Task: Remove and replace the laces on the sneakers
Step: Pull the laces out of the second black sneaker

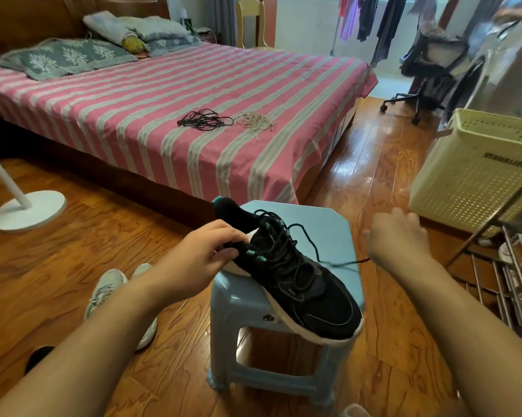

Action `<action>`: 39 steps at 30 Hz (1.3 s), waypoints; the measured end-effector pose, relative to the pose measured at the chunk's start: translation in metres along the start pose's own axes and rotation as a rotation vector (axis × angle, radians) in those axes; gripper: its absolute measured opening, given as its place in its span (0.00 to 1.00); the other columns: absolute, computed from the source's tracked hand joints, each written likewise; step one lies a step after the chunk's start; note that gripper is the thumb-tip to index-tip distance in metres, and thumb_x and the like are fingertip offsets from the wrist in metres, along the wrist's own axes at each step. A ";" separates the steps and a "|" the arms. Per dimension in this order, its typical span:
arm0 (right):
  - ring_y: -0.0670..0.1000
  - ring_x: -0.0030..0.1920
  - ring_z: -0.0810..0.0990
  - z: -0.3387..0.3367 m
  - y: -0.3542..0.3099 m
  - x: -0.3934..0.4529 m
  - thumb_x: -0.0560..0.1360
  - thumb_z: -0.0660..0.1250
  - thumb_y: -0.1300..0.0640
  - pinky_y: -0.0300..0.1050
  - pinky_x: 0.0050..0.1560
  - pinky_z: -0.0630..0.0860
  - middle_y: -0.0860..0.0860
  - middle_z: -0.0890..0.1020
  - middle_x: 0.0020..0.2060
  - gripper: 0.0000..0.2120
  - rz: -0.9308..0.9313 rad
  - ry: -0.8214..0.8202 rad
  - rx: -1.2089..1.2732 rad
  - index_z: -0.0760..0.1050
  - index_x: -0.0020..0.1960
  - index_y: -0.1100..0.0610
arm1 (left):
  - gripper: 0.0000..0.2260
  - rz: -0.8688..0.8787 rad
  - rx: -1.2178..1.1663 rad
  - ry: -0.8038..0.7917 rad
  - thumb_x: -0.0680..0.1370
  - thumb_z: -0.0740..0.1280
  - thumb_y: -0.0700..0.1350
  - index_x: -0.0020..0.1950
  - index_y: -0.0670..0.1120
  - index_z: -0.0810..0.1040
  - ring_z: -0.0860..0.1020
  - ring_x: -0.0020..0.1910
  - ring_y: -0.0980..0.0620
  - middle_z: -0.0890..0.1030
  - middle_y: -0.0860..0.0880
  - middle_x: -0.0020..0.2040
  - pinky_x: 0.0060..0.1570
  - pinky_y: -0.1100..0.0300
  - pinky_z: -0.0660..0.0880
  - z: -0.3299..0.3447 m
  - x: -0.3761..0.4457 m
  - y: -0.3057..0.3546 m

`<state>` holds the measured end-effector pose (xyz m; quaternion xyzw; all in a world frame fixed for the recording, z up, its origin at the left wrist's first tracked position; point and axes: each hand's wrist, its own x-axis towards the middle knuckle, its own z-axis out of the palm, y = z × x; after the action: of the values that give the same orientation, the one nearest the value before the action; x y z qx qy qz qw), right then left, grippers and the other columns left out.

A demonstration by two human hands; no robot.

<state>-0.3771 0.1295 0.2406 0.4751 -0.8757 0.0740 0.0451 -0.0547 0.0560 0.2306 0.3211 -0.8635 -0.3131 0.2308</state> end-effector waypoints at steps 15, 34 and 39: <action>0.56 0.40 0.76 -0.020 -0.078 -0.034 0.71 0.67 0.53 0.45 0.36 0.69 0.50 0.73 0.34 0.08 -0.133 -0.237 0.261 0.72 0.41 0.57 | 0.08 0.021 0.284 0.015 0.78 0.71 0.51 0.56 0.61 0.80 0.77 0.49 0.60 0.78 0.61 0.48 0.47 0.53 0.78 0.004 0.009 0.005; 0.43 0.49 0.78 -0.010 -0.055 -0.014 0.79 0.67 0.63 0.33 0.52 0.72 0.44 0.81 0.49 0.12 -0.535 -0.042 0.734 0.84 0.55 0.50 | 0.08 0.000 0.170 0.109 0.77 0.74 0.43 0.54 0.53 0.82 0.77 0.48 0.61 0.77 0.59 0.45 0.46 0.68 0.70 0.011 0.012 -0.004; 0.47 0.49 0.76 0.004 -0.074 -0.024 0.74 0.74 0.61 0.41 0.53 0.73 0.45 0.77 0.45 0.10 -0.788 -0.123 0.580 0.85 0.54 0.52 | 0.13 0.013 0.116 0.083 0.78 0.73 0.41 0.55 0.59 0.79 0.78 0.51 0.59 0.78 0.59 0.49 0.48 0.68 0.72 0.008 0.010 -0.009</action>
<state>-0.3018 0.1088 0.2391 0.7668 -0.5736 0.2637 -0.1161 -0.0626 0.0469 0.2207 0.3410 -0.8719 -0.2475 0.2493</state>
